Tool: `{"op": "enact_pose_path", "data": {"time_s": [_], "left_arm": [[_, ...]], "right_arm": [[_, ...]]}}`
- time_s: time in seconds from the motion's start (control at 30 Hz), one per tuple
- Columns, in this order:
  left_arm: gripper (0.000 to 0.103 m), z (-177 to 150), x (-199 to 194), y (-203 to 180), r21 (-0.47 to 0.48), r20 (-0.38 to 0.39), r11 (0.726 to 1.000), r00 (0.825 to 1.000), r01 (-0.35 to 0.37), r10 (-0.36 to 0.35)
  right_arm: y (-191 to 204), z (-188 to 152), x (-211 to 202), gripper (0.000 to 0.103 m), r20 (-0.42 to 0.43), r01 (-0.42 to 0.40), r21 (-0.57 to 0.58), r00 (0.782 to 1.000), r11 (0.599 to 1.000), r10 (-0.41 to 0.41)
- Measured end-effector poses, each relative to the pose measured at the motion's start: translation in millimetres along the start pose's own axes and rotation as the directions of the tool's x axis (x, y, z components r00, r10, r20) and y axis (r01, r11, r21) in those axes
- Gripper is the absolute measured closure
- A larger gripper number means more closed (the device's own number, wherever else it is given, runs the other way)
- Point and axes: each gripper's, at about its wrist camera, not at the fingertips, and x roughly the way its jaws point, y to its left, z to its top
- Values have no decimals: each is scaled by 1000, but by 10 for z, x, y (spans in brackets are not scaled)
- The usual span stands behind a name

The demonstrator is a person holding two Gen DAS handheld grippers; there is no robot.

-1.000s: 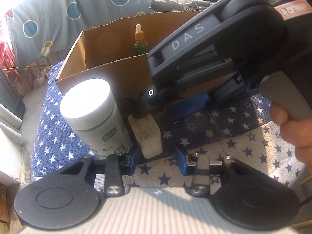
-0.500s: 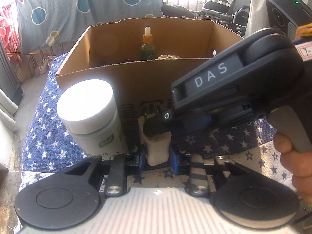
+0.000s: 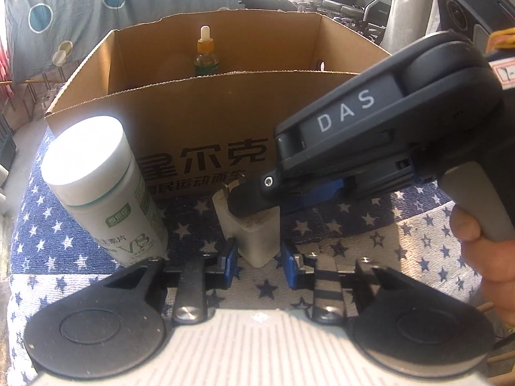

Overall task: Organize rigid objects
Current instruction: 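Grasp the white plug charger with the right gripper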

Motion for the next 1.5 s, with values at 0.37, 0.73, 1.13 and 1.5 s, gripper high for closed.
{"op": "enact_pose_path", "data": {"time_s": [0.37, 0.73, 1.13, 1.5], "left_arm": [[66, 5, 98, 24, -9, -15, 1000, 1000, -4, 3], [69, -51, 32, -18, 10, -4, 1000, 1000, 2, -2], [69, -81, -6, -1, 45, -14, 998, 999, 41, -40], [70, -84, -101, -102, 26, -21, 998, 998, 53, -53]], "right_arm": [[-27, 7, 10, 76, -5, -12, 12, 1000, 1000, 12], [-11, -51, -58, 76, 15, -11, 19, 1000, 1000, 11], [-35, -236, -129, 73, 83, -10, 63, 997, 998, 5], [-52, -330, -221, 69, 118, -22, 68, 993, 997, 14]]}}
